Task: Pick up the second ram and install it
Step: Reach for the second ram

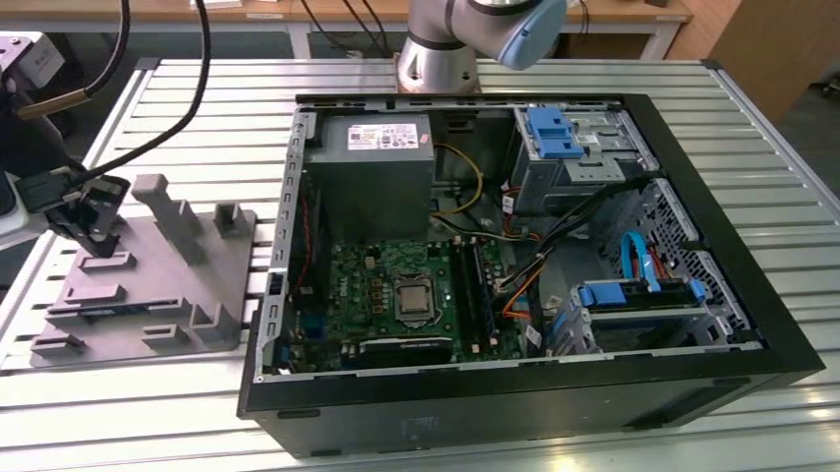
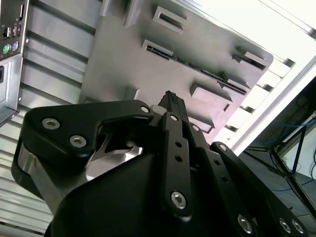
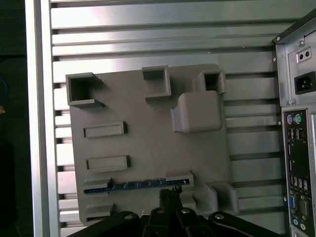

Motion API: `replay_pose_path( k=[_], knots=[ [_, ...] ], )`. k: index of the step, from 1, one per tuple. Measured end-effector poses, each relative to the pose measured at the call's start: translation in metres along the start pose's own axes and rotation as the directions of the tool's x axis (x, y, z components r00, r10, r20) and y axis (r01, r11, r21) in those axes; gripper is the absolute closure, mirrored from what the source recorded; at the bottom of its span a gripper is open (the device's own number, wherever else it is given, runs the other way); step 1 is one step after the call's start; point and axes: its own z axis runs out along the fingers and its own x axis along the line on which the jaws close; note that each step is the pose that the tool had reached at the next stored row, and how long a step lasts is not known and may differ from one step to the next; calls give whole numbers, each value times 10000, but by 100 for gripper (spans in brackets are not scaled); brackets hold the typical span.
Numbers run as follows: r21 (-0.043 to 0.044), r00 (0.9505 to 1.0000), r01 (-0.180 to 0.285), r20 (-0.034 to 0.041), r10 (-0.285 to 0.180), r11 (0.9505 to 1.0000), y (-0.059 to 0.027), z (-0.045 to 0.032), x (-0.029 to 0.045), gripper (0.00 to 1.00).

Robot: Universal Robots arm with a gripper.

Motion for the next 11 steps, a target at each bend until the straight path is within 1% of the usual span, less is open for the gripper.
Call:
replay_pose_path(
  k=[11],
  knots=[
    [0,10000,0,-3,0,10000,-29,197,94,90]
  ],
)
